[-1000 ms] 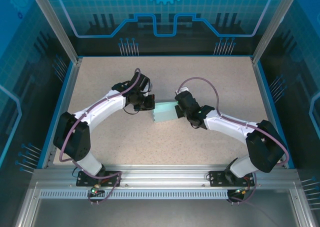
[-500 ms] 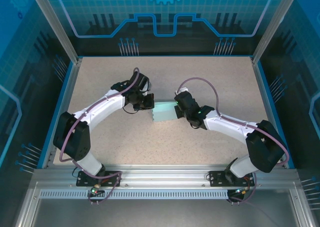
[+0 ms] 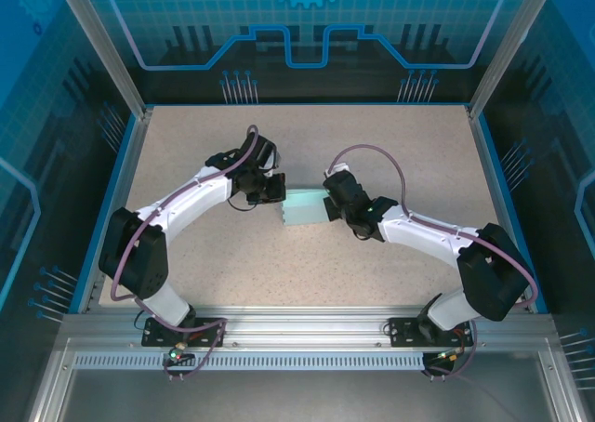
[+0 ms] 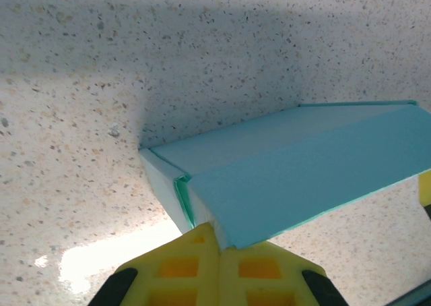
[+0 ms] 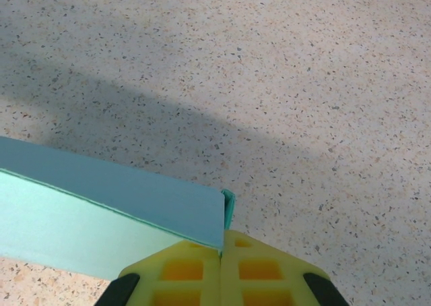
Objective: Fold the paper box
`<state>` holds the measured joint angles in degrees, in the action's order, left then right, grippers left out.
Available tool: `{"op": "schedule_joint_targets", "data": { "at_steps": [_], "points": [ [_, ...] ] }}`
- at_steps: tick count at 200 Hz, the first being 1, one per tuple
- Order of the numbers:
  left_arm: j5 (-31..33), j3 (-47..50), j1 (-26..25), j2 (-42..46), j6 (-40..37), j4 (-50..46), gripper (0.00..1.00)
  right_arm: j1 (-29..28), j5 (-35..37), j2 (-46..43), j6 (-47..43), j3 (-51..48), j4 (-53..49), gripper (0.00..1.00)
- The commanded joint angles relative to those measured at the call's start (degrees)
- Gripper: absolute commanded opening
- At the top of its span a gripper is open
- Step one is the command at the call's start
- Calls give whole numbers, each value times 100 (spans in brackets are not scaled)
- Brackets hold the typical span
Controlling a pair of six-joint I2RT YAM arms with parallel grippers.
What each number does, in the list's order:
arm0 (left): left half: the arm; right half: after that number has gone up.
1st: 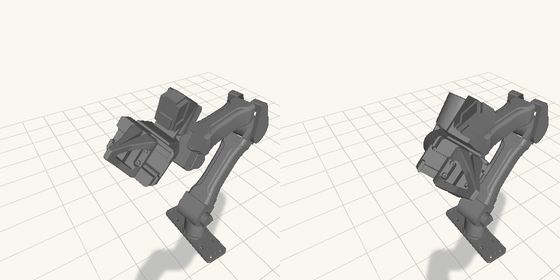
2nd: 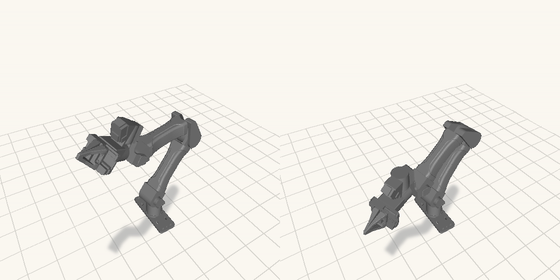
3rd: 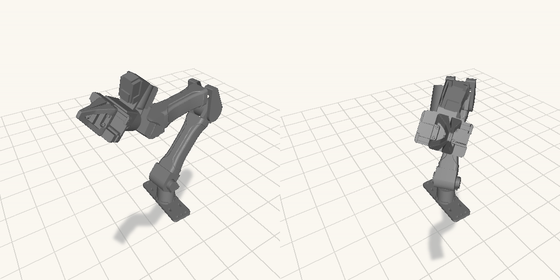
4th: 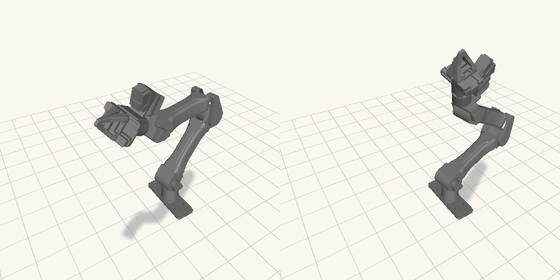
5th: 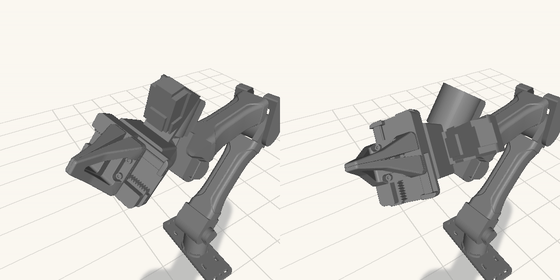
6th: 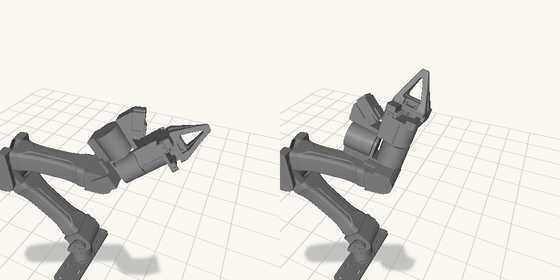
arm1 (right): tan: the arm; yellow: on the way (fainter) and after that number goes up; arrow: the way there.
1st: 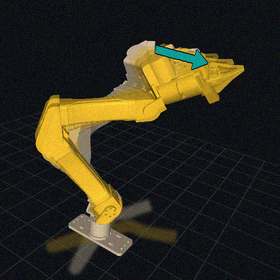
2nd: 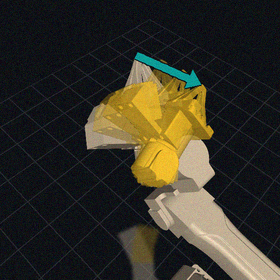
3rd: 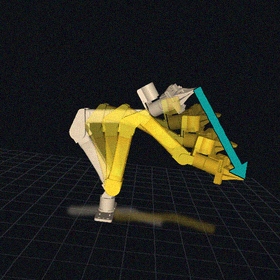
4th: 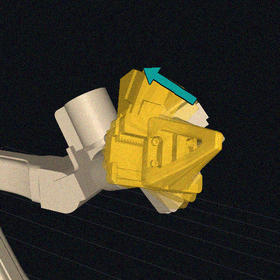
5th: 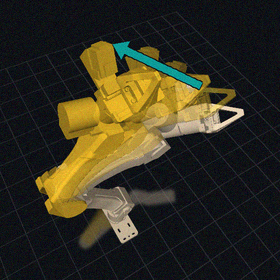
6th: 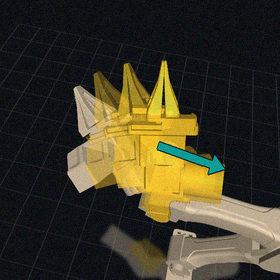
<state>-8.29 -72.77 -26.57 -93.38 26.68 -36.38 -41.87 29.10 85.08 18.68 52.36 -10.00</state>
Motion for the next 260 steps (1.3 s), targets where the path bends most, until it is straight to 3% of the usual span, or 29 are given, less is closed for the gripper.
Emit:
{"op": "schedule_joint_targets", "data": {
  "at_steps": [1,46,125,153,214,260],
  "points": [
    [302,134,29,168,-220,-9,0,-111,-91,10,-4,-165,-536,0],
    [549,610,-254,169,-275,326,0,-96,-113,-74,73,-128,-543,0],
    [1585,1918,-885,520,-334,1627,0,-76,-109,-306,131,-695,-161,3],
    [1638,1951,-939,509,-413,1698,0,-6,-318,-542,-82,-443,-389,11],
    [1741,1882,-990,485,-488,1608,0,126,-1003,-957,-286,134,-1057,44],
    [1735,1737,-1033,440,-540,1563,0,736,-1953,-1071,-184,457,-1129,52]
  ]
}}
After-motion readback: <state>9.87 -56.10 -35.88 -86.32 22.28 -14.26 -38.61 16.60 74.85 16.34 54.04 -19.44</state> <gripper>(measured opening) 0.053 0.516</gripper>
